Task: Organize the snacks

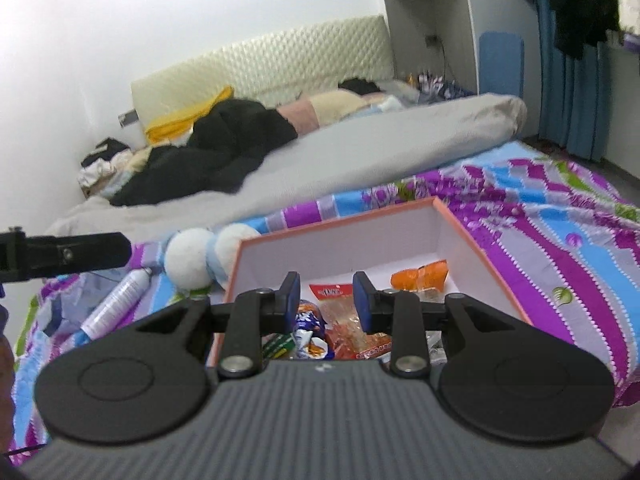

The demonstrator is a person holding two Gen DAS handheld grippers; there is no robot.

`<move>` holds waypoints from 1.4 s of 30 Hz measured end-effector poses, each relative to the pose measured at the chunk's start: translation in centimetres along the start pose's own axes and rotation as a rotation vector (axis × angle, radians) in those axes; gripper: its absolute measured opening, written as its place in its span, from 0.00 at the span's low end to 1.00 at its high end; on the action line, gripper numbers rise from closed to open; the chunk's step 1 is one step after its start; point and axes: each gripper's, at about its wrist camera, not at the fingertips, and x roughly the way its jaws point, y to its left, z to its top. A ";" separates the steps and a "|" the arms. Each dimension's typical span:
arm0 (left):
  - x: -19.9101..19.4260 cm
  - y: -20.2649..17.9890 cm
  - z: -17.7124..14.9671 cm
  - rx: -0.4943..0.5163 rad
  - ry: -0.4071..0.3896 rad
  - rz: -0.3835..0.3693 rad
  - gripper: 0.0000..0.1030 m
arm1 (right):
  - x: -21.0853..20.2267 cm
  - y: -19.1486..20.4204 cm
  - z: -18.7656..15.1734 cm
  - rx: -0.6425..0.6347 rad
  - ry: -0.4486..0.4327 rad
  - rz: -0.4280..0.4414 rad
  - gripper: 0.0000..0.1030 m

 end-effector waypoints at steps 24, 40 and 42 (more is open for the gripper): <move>-12.5 -2.4 -6.6 0.043 -0.028 0.104 1.00 | -11.4 1.8 -5.2 -0.011 -0.092 -0.056 0.85; -11.4 -2.5 -7.9 0.049 0.052 0.118 1.00 | -11.7 2.3 -7.0 -0.007 -0.042 -0.050 0.85; -11.3 -2.7 -7.8 0.056 0.055 0.119 1.00 | -11.8 2.2 -7.0 -0.002 -0.044 -0.045 0.85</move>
